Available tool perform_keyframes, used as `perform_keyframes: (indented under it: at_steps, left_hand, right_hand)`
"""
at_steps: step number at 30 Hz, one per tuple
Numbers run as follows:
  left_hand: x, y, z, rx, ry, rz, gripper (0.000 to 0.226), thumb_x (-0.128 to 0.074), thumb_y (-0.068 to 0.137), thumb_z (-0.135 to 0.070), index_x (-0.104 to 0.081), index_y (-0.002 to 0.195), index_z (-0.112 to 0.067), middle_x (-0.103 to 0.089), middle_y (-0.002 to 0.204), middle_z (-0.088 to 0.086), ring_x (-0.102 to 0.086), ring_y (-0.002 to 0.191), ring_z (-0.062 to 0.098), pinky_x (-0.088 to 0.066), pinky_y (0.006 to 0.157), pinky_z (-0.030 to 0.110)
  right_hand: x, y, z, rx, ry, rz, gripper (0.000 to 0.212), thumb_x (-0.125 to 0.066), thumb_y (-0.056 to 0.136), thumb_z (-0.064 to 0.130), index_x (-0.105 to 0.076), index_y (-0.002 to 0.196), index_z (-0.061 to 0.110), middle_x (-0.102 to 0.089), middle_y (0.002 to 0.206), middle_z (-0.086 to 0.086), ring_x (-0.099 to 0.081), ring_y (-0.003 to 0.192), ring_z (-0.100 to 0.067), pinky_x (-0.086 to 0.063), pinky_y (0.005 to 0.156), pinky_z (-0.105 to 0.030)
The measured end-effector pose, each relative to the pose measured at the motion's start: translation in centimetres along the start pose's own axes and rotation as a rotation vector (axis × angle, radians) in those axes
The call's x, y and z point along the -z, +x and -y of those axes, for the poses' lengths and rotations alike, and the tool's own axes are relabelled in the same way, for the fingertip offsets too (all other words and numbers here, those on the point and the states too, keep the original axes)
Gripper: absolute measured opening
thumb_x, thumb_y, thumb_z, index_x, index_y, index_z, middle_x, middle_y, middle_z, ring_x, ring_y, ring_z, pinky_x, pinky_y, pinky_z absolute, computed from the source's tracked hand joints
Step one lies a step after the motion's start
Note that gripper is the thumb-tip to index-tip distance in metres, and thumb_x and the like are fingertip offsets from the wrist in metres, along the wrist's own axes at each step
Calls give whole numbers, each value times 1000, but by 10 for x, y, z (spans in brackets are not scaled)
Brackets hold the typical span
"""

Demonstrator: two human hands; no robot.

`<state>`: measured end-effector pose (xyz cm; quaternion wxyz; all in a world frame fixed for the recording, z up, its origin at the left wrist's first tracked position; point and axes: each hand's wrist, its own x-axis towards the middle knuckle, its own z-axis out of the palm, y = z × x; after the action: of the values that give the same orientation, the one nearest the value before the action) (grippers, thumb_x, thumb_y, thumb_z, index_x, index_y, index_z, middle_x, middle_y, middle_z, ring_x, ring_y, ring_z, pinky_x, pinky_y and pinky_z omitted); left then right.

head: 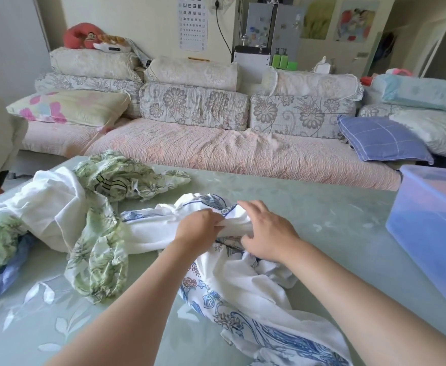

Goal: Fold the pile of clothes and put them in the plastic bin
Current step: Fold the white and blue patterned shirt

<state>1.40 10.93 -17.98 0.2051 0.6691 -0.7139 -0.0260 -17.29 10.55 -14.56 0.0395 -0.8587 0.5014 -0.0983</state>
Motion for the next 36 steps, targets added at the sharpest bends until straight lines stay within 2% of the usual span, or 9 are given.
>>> perform_keyframes:
  at_steps: [3,7,12,17,21,25,28,31,36]
  left_hand:
    - [4,2,-25,-81,-309,11,7,-62,89,-17,-63,84,-13,-64,85,5,-57,81,24,-41,68,33]
    - [-1,-2,-26,-97,-487,-9,25,-68,80,-11,-65,103,-21,-68,102,-3,-63,94,14,-51,85,34]
    - [-5,-10,0,-5,-17,-8,64,-60,88,-13,-34,143,-29,-45,136,0,-48,118,22,-49,77,31]
    - [-16,-12,12,103,6,150,63,-47,90,-6,-35,146,-34,-40,142,1,-48,122,24,-53,88,38]
    - [-25,-10,6,43,-5,244,64,-53,89,-15,-35,146,-39,-40,143,0,-48,122,24,-53,90,39]
    - [-30,-8,0,-15,22,301,63,-55,89,-18,-38,146,-38,-43,141,-1,-44,126,24,-49,94,41]
    - [-30,-6,-2,-19,32,314,70,-55,89,-15,-29,150,-37,-42,144,-1,-49,122,24,-51,90,37]
    - [-29,-4,-4,15,39,310,83,-55,88,-12,-12,154,-37,-39,147,2,-58,107,23,-52,74,28]
    - [-28,5,-9,51,55,325,84,-46,93,-13,4,154,-40,-31,154,6,-60,103,26,-56,78,33]
  right_hand:
    - [-10,4,8,-6,230,22,71,-62,89,27,-29,151,33,-55,136,-7,-58,118,-31,-47,91,-35]
    - [-10,13,-6,-167,403,-144,23,-56,90,11,-68,87,31,-68,88,2,-65,89,-21,-40,62,-16]
    - [3,9,-52,-568,314,-423,30,-55,89,7,-64,117,3,-60,122,-17,-57,112,-36,-44,91,-35]
    - [5,-9,-73,-753,-178,-46,68,-59,88,33,-30,147,14,-10,160,-19,-53,124,-34,-41,99,-40]
    - [11,-7,-53,-499,-523,-41,71,-58,84,30,-28,148,24,-21,157,-17,-53,123,-31,-39,98,-39]
    - [-15,2,-44,-47,-137,160,67,-56,88,22,-34,149,40,-34,155,-1,-47,134,-29,-44,104,-42]
    - [-30,4,-45,-8,36,279,58,-56,89,6,-52,140,35,-54,139,-11,-56,121,-32,-47,95,-38]
    - [-25,8,-54,-59,-7,139,18,-56,84,3,-57,72,17,-60,86,-15,-59,86,-33,-37,66,-31]
    - [7,2,-83,-253,-271,-60,23,-56,85,1,-69,102,7,-64,108,-12,-65,102,-31,-49,84,-33]
